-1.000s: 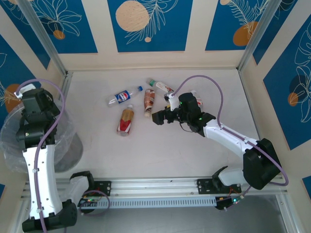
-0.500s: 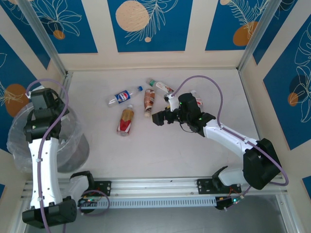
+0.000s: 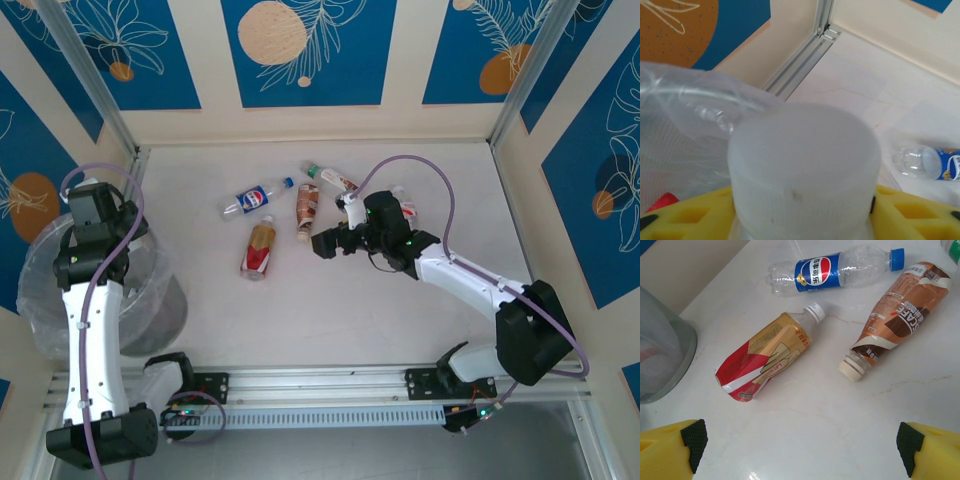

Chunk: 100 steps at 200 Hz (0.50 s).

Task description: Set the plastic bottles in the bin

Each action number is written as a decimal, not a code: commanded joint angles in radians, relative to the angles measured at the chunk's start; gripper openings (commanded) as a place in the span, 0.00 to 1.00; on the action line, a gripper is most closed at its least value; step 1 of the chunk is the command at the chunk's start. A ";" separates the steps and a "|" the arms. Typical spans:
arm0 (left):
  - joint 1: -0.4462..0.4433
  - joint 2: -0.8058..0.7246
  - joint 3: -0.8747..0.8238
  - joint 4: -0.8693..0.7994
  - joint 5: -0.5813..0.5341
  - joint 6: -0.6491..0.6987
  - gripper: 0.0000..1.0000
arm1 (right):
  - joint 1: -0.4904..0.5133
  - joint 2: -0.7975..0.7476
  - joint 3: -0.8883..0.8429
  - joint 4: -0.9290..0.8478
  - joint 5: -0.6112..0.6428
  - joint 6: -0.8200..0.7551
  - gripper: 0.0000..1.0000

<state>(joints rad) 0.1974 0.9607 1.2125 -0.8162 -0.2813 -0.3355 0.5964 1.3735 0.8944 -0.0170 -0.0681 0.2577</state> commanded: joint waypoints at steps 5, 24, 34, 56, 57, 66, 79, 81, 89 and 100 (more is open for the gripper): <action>0.014 0.001 0.016 -0.010 -0.029 -0.008 0.73 | 0.008 0.019 0.039 -0.005 -0.008 0.005 1.00; 0.013 0.001 0.030 -0.018 -0.030 -0.004 0.83 | 0.009 0.026 0.049 -0.008 -0.013 0.005 0.99; 0.014 -0.001 0.036 -0.020 -0.029 0.000 0.85 | 0.009 0.030 0.052 -0.008 -0.014 0.005 1.00; 0.014 -0.005 0.048 -0.024 -0.023 -0.001 0.90 | 0.011 0.032 0.056 -0.009 -0.014 0.004 0.99; 0.014 -0.005 0.049 -0.024 -0.022 -0.002 0.90 | 0.011 0.032 0.057 -0.009 -0.013 0.004 0.99; 0.014 -0.007 0.051 -0.024 -0.016 -0.002 0.92 | 0.011 0.033 0.057 -0.008 -0.012 0.002 1.00; 0.014 -0.008 0.055 -0.024 -0.008 -0.003 0.94 | 0.011 0.032 0.057 -0.008 -0.009 0.002 1.00; 0.013 -0.008 0.055 -0.023 -0.006 -0.003 0.94 | 0.012 0.032 0.057 -0.008 -0.009 0.002 1.00; 0.014 -0.010 0.056 -0.024 -0.001 -0.004 0.96 | 0.011 0.033 0.057 -0.008 -0.005 0.002 1.00; 0.014 -0.010 0.061 -0.027 0.007 -0.005 0.97 | 0.011 0.034 0.057 -0.008 -0.004 0.003 0.99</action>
<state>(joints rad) 0.1982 0.9615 1.2392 -0.8299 -0.2939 -0.3382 0.6022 1.3994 0.9154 -0.0162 -0.0685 0.2607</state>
